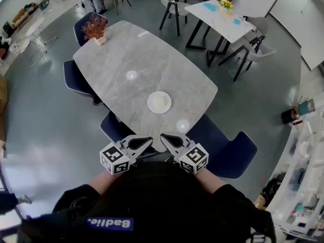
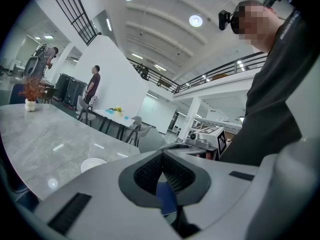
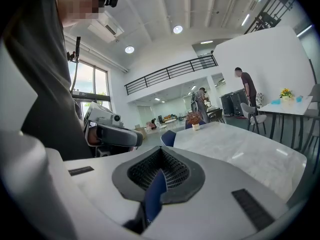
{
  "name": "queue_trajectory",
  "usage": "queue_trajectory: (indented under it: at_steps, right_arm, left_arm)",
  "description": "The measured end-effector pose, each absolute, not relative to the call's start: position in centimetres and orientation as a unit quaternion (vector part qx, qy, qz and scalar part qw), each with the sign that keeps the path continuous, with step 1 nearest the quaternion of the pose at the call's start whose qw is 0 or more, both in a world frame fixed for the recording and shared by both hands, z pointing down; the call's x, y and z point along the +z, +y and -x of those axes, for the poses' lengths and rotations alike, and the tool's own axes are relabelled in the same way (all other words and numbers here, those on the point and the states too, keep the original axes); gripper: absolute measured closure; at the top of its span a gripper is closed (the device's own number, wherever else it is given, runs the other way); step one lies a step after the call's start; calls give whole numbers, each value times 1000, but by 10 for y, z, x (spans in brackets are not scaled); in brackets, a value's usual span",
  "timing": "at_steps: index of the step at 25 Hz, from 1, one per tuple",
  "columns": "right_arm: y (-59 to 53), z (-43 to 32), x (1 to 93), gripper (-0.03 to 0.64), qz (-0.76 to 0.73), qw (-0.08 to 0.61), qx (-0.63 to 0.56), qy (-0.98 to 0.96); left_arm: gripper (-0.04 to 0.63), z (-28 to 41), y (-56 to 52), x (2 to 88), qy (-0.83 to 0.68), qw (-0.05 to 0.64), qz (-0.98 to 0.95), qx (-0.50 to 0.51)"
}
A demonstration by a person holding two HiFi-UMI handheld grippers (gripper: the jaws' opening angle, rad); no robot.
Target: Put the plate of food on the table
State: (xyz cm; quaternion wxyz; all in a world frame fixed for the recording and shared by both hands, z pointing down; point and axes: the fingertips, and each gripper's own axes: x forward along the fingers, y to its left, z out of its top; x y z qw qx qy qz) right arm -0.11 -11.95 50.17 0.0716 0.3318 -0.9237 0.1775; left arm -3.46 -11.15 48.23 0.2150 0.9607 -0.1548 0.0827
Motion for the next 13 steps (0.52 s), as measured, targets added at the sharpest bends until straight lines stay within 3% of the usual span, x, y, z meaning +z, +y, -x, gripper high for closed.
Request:
queue_trajectory:
  at_steps: [13]
  right_arm:
    - [-120,5,503,606,-330,71,187,-923]
  left_arm:
    - [588,41,-111,481,-161,217,-960,78]
